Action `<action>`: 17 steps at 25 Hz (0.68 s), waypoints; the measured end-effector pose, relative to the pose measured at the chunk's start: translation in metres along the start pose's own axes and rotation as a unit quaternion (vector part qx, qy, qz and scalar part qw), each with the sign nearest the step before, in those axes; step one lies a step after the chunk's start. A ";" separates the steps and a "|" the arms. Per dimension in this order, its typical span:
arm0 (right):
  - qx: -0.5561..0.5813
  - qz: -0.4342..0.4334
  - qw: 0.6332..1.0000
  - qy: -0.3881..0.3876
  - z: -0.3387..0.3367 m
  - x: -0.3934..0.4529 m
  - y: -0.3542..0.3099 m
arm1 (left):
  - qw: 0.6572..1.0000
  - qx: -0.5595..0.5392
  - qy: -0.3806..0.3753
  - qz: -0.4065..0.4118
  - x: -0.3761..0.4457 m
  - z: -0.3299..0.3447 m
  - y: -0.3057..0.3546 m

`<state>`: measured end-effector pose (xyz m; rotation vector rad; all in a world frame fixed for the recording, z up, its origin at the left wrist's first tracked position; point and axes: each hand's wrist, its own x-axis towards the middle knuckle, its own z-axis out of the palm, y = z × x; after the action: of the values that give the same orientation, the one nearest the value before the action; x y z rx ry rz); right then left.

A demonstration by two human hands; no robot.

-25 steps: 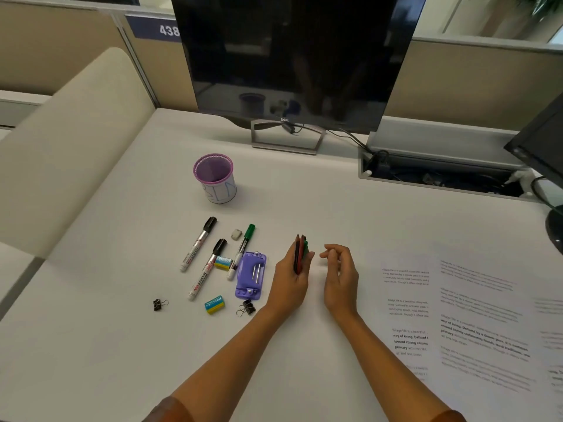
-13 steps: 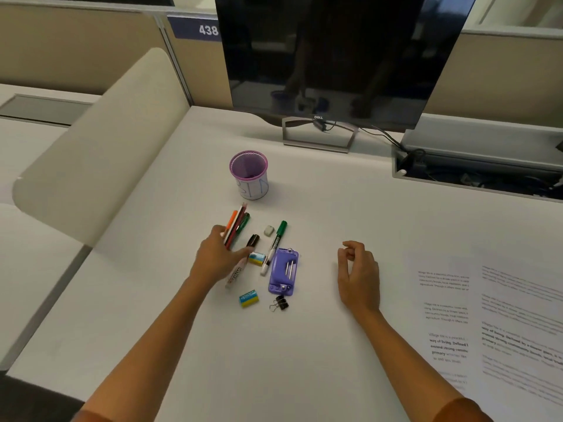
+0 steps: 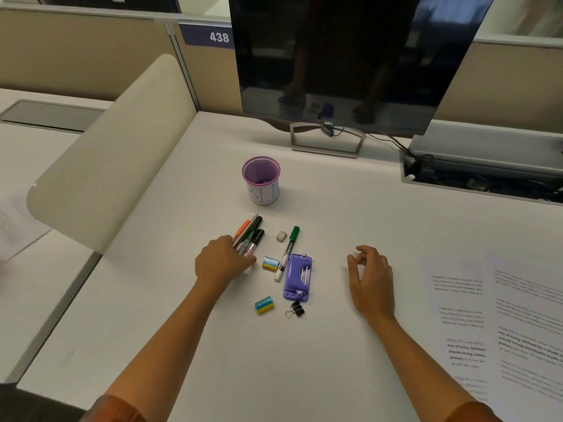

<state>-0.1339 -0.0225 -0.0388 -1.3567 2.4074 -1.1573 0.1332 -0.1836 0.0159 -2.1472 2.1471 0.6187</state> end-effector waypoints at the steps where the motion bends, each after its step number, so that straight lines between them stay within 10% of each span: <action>1: -0.002 0.000 1.000 0.001 0.000 0.000 0.000 | 1.000 0.015 0.004 0.005 0.003 -0.002 0.003; 10: -0.024 0.041 0.999 -0.003 0.006 0.008 -0.013 | 0.998 0.050 -0.040 0.004 0.026 -0.006 0.021; 17: -0.026 0.147 0.957 -0.249 0.042 0.057 -0.091 | 0.979 -0.153 -0.128 -0.028 0.031 -0.002 0.009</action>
<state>-0.0866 -0.1169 0.0070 -1.0876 2.1763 -0.5921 0.1241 -0.2143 0.0105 -2.1092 1.9548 1.2172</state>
